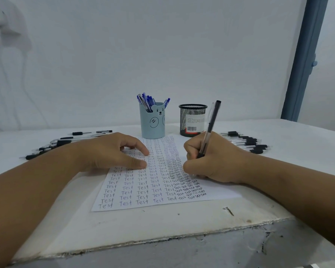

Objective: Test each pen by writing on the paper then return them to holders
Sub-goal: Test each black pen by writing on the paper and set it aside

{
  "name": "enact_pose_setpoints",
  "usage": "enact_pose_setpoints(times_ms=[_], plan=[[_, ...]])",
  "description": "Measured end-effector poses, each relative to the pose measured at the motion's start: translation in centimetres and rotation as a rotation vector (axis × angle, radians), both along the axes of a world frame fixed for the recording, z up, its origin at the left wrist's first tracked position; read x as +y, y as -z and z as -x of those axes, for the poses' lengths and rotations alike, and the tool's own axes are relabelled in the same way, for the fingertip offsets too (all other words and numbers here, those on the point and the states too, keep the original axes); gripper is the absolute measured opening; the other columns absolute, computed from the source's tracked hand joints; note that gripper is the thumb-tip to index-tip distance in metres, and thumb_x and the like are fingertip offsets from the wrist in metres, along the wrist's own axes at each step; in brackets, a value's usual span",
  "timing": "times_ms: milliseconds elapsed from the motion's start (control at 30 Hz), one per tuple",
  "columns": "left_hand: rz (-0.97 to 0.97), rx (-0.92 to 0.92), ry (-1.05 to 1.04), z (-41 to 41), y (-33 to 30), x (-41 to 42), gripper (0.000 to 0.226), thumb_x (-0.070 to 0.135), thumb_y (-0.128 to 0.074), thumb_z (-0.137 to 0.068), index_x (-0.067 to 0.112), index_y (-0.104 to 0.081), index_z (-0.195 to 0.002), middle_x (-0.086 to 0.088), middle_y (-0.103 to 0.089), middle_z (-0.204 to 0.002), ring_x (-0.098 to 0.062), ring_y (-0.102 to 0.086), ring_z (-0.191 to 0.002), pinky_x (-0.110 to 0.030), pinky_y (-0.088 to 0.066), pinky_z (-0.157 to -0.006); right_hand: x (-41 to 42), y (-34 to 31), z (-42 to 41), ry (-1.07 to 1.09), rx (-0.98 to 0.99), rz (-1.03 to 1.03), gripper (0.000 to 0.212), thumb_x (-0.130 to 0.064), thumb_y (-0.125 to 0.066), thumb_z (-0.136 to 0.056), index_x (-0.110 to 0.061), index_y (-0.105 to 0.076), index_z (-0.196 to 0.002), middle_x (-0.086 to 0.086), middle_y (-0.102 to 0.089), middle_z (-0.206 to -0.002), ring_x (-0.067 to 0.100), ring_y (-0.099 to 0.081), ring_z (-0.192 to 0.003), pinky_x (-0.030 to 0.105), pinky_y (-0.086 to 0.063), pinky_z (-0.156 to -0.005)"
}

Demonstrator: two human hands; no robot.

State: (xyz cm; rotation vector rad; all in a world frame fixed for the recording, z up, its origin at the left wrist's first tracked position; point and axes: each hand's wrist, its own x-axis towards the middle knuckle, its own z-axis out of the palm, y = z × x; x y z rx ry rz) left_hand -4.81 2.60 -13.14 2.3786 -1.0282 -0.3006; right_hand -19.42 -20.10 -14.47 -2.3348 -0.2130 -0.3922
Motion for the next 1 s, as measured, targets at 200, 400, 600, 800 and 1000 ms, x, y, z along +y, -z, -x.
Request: enact_pose_setpoints(times_ms=[200, 400, 600, 800, 1000], plan=[[0.016, 0.003, -0.001, 0.08, 0.11, 0.10, 0.047, 0.060, -0.080, -0.055, 0.052, -0.072, -0.101, 0.022, -0.057, -0.123, 0.001, -0.049, -0.119, -0.031, -0.035, -0.111, -0.05, 0.03, -0.11, 0.000, -0.035, 0.029, 0.041, -0.004, -0.069, -0.075, -0.017, -0.039, -0.050, 0.008, -0.044, -0.055, 0.016, -0.040, -0.054, 0.025, -0.035, -0.054], [0.017, -0.018, 0.001, 0.04, 0.10, 0.08, 0.049, 0.063, -0.079, -0.055, 0.052, -0.072, -0.102, 0.023, -0.058, -0.123, -0.003, -0.051, -0.119, -0.034, -0.037, -0.112, -0.02, 0.08, -0.15, 0.001, -0.029, 0.055, 0.036, -0.013, -0.069, -0.070, -0.016, -0.038, -0.051, 0.008, -0.043, -0.055, 0.015, -0.039, -0.053, 0.025, -0.033, -0.054], [0.014, 0.000, 0.003, 0.07, 0.05, 0.03, 0.048, 0.062, -0.079, -0.054, 0.053, -0.071, -0.101, 0.023, -0.055, -0.124, 0.002, -0.048, -0.116, -0.030, -0.036, -0.107, 0.08, 0.06, 0.01, 0.012, -0.038, 0.048, 0.033, -0.016, -0.066, -0.067, -0.018, -0.038, -0.050, 0.014, -0.044, -0.057, 0.016, -0.041, -0.055, 0.025, -0.033, -0.055], [0.003, -0.002, 0.008, 0.00, 0.08, 0.10, 0.047, 0.062, -0.078, -0.056, 0.054, -0.070, -0.102, 0.023, -0.055, -0.122, 0.005, -0.048, -0.109, -0.028, -0.036, -0.101, -0.07, 0.07, -0.30, -0.010, -0.033, 0.050, 0.039, -0.009, -0.067, -0.071, -0.019, -0.036, -0.050, 0.008, -0.044, -0.054, 0.018, -0.041, -0.055, 0.029, -0.034, -0.056], [0.010, -0.007, 0.011, -0.09, 0.09, 0.09, 0.049, 0.063, -0.079, -0.055, 0.053, -0.071, -0.102, 0.021, -0.056, -0.129, 0.000, -0.048, -0.118, -0.032, -0.034, -0.111, -0.04, 0.15, -0.34, 0.009, -0.038, 0.012, 0.030, -0.017, -0.064, -0.064, -0.018, -0.038, -0.049, 0.024, -0.048, -0.059, 0.018, -0.046, -0.055, 0.025, -0.035, -0.054]])
